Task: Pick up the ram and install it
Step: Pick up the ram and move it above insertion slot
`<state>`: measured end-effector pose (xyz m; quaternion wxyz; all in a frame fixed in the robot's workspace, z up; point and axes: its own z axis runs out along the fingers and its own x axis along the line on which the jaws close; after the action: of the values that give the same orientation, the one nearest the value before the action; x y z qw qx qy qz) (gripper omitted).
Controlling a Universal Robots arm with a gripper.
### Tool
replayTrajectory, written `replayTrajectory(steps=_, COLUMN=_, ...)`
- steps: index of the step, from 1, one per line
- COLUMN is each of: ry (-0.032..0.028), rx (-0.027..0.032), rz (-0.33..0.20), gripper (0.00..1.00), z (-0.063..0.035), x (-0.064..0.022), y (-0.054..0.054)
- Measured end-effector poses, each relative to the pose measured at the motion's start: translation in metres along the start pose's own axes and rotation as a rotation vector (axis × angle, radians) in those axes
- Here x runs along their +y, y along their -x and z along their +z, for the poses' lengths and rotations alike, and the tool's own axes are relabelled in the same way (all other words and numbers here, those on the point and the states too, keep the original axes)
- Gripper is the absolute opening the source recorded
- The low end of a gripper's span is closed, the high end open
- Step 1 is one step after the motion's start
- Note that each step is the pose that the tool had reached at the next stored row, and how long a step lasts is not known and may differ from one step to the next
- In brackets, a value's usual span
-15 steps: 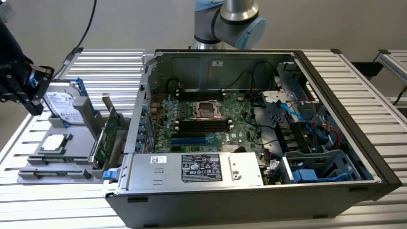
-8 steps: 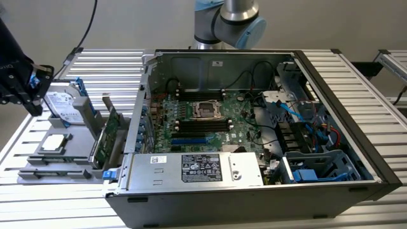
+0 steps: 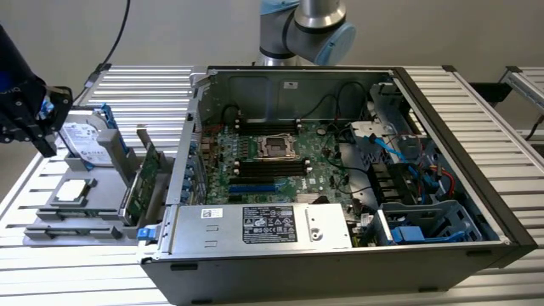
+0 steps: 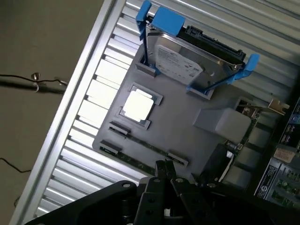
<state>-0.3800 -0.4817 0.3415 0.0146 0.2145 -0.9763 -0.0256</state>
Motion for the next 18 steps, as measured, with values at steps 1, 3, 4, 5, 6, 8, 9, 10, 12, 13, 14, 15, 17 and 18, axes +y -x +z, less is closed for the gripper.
replayTrajectory(steps=1, ry=-0.0005, rx=0.0011, rz=-0.018, gripper=0.11, z=0.0000, x=0.0000, y=0.0000)
replayTrajectory(steps=3, ry=-0.0013, rx=0.0031, rz=-0.054, gripper=0.11, z=0.0000, x=0.0000, y=0.0000)
replayTrajectory(steps=4, ry=-0.0018, rx=0.0043, rz=-0.073, gripper=0.11, z=0.0000, x=0.0000, y=0.0000)
replayTrajectory(steps=5, ry=-0.0022, rx=0.0054, rz=-0.091, gripper=0.11, z=0.0000, x=0.0001, y=0.0000)
replayTrajectory(steps=6, ry=-0.0025, rx=0.0064, rz=-0.109, gripper=0.11, z=0.0000, x=0.0000, y=-0.0001)
replayTrajectory(steps=8, ry=-0.0032, rx=0.0085, rz=-0.145, gripper=0.11, z=0.0000, x=0.0000, y=-0.0001)
replayTrajectory(steps=9, ry=-0.0035, rx=0.0095, rz=-0.164, gripper=0.11, z=0.0000, x=0.0001, y=-0.0001)
replayTrajectory(steps=10, ry=-0.0038, rx=0.0105, rz=-0.182, gripper=0.11, z=0.0000, x=0.0001, y=-0.0001)
replayTrajectory(steps=12, ry=-0.0045, rx=0.0125, rz=-0.219, gripper=0.11, z=0.0000, x=0.0001, y=-0.0002)
replayTrajectory(steps=13, ry=-0.0048, rx=0.0134, rz=-0.236, gripper=0.11, z=0.0001, x=0.0001, y=-0.0001)
replayTrajectory(steps=14, ry=-0.0051, rx=0.0145, rz=-0.254, gripper=0.11, z=0.0001, x=0.0001, y=-0.0002)
replayTrajectory(steps=15, ry=-0.0054, rx=0.0155, rz=-0.272, gripper=0.11, z=0.0001, x=0.0001, y=-0.0002)
replayTrajectory(steps=17, ry=-0.0061, rx=0.0175, rz=-0.310, gripper=0.11, z=0.0004, x=0.0001, y=-0.0001)
replayTrajectory(steps=18, ry=-0.0064, rx=0.0185, rz=-0.327, gripper=0.11, z=0.0006, x=0.0001, y=-0.0001)
